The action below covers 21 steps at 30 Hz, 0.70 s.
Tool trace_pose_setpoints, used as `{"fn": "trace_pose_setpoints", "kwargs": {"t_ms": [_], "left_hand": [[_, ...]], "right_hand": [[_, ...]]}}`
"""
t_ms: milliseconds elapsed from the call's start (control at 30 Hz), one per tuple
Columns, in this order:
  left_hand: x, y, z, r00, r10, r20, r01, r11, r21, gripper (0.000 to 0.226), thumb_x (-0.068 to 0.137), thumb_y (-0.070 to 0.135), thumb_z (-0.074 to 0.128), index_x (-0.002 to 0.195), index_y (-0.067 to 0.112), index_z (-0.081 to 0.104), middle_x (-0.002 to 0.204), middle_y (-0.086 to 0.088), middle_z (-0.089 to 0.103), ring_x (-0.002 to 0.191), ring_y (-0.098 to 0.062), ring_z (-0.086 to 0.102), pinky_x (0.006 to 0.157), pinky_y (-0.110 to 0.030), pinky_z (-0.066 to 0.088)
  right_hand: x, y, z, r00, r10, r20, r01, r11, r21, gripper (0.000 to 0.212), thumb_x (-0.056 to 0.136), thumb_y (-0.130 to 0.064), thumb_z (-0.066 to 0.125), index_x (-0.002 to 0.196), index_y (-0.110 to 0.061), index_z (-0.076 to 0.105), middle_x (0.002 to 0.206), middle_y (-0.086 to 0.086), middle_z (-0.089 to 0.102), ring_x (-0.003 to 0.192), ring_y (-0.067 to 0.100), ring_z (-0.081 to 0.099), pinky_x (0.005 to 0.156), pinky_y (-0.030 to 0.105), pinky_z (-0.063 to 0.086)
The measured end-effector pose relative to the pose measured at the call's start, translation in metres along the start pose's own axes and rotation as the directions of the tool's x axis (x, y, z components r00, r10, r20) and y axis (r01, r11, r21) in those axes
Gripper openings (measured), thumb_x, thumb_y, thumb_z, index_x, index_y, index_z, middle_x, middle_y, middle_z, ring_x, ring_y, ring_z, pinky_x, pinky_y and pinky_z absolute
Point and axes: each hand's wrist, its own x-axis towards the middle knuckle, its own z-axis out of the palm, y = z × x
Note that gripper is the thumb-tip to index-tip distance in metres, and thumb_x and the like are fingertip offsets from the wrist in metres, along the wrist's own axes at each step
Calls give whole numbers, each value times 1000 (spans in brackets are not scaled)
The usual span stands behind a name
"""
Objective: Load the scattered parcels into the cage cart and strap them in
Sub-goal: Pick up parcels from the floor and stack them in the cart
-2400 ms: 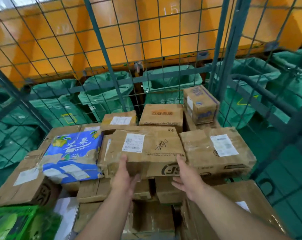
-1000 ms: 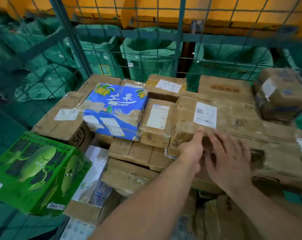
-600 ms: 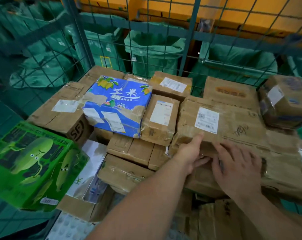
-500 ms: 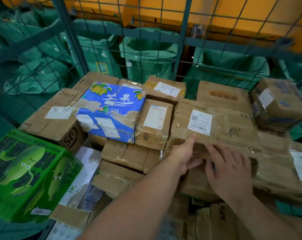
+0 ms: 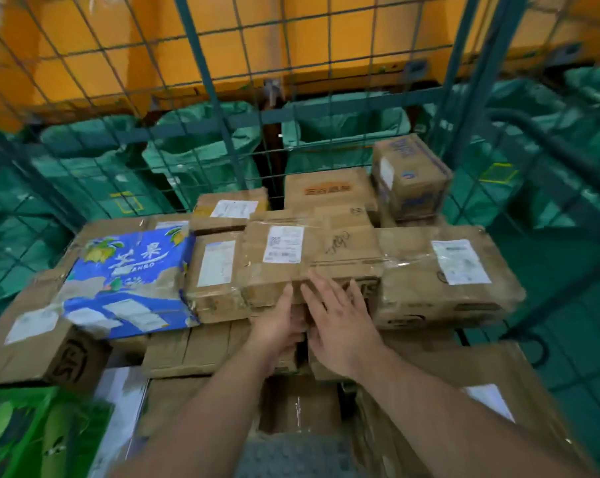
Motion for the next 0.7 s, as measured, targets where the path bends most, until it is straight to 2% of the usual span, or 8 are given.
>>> {"fn": "trace_pose_setpoints", "kwargs": {"t_ms": [100,200,300,400,467,533,600,700], "left_hand": [[-41,-40,19,998,-25,64,21,998,63,57,97,68,46,113,20,73,97,0,79,97,-23,73,83,-41,55],[-84,-75,41,989,-78,128,62,991,119,43,103,51,48,109,17,75,92,0,79,86,-17,71,76,-34,53],[-125,-110,58,961,-80,265,16,972,236,38,106,34,47,98,10,75,84,-2,77,68,-11,64,59,-22,44],[-150,-149,72,915,-93,393,-39,948,314,30,101,29,56,85,10,72,80,-8,70,57,-13,56,47,-19,39],[-173,-174,83,883,-122,454,-68,922,381,27,100,23,54,79,14,68,70,-3,67,53,-11,54,46,-19,37],[-197,-198,97,849,-135,510,-125,888,443,25,101,19,52,79,17,64,62,2,62,48,-8,52,44,-17,36],[-223,-217,109,806,-163,569,-193,837,513,24,101,18,51,80,17,63,66,1,63,52,-8,54,47,-18,37],[-260,-243,131,746,-215,630,-279,758,590,27,100,21,54,77,16,66,76,-5,68,62,-14,61,54,-22,41]], "right_hand": [[-51,3,10,988,74,-132,-56,989,136,60,89,-39,45,147,-24,48,151,3,44,140,26,42,119,47,33],[-115,1,26,966,254,-42,-227,917,327,57,87,-45,29,134,-27,56,130,-3,55,119,20,52,96,37,50],[-183,-8,45,899,438,12,-388,784,484,32,89,-38,38,101,-25,65,98,-3,65,94,20,61,77,36,50],[-252,-20,56,795,599,100,-559,658,504,21,94,-33,50,103,-24,66,98,-3,68,92,18,62,74,32,46],[-303,-29,64,699,697,160,-667,553,500,21,96,-36,50,106,-27,65,101,-5,69,93,17,62,72,28,43],[-352,-38,69,604,775,183,-743,466,480,20,95,-40,48,100,-27,62,99,-4,69,94,19,64,75,31,49],[-398,-47,71,517,828,219,-805,383,453,22,94,-40,46,93,-24,61,93,-4,67,92,20,63,77,34,52],[-464,-54,72,380,888,260,-864,240,442,20,93,-36,44,78,-25,51,83,-7,62,81,20,59,68,31,46]]}}
